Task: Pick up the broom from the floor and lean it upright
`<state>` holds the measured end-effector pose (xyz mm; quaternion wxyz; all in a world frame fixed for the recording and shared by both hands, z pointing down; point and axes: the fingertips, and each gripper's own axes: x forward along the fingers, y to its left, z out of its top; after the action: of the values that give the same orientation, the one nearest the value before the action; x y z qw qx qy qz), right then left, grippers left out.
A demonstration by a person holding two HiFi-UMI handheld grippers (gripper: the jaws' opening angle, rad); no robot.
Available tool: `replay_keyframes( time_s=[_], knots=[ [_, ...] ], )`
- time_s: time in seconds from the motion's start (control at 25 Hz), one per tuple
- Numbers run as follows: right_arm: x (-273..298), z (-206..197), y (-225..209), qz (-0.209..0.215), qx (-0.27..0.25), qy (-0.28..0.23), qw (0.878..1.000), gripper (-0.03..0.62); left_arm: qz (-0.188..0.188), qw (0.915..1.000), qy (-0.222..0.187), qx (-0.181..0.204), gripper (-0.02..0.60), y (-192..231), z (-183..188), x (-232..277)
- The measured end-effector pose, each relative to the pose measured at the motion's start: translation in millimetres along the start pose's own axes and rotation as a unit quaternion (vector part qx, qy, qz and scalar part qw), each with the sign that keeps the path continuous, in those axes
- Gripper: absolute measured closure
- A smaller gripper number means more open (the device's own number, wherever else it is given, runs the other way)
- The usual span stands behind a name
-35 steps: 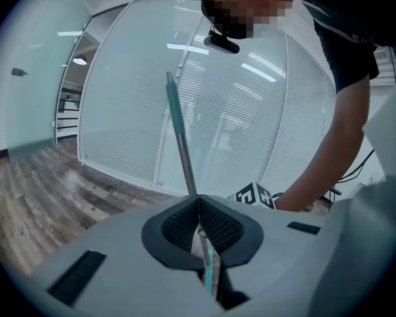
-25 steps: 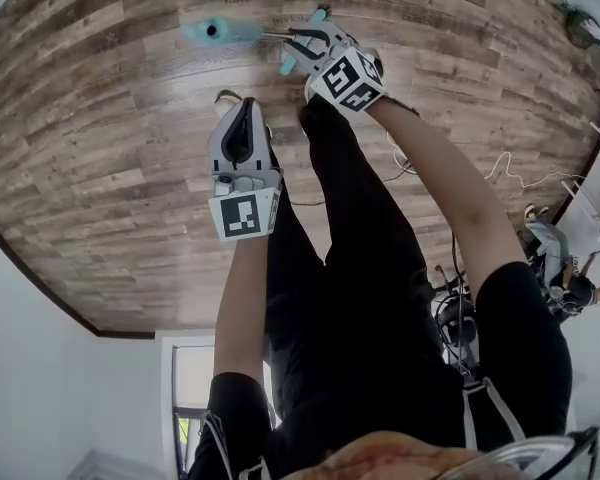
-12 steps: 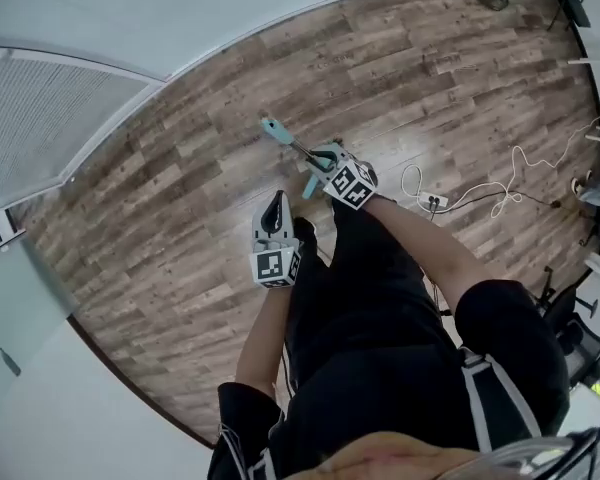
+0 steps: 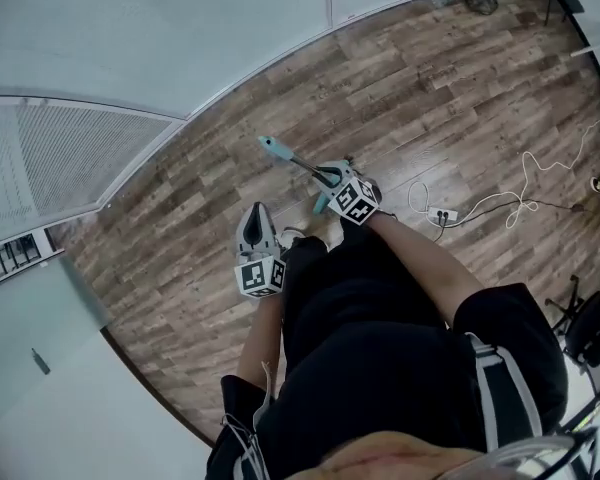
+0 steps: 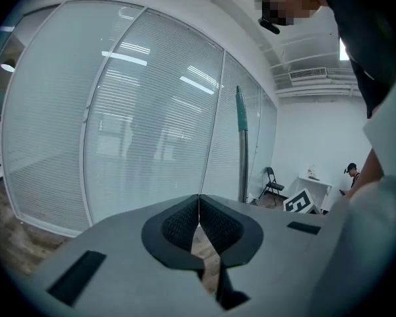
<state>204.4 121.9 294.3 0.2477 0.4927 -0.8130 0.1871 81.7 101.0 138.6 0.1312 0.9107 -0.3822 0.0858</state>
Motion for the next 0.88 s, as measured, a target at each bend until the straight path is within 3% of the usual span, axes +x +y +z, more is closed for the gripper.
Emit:
replay_keyframes(
  time_s=[0.32,0.52,0.68,0.88],
  knots=[
    [-34.7,20.6,-102.2,-0.072,0.013,-0.036,0.997,0.513,-0.064,0.9979,-0.002,0.009,0.563,-77.3,18.4,67.1],
    [-49.0,22.3,-153.7,-0.111,0.063,-0.043,0.991,0.513,-0.07,0.997,-0.008,-0.031,0.563,-82.6,37.2,112.8],
    [-49.5,22.7,-193.1,-0.143,0.093,-0.044,0.984,0.513,-0.091,0.9952,-0.019,-0.032,0.563,-89.8,51.7,158.1],
    [-26.2,36.8,-239.8,-0.17,0.107,-0.044,0.979,0.513,-0.125,0.9912,0.01,-0.042,0.563,-75.5,44.5,218.1]
  ],
)
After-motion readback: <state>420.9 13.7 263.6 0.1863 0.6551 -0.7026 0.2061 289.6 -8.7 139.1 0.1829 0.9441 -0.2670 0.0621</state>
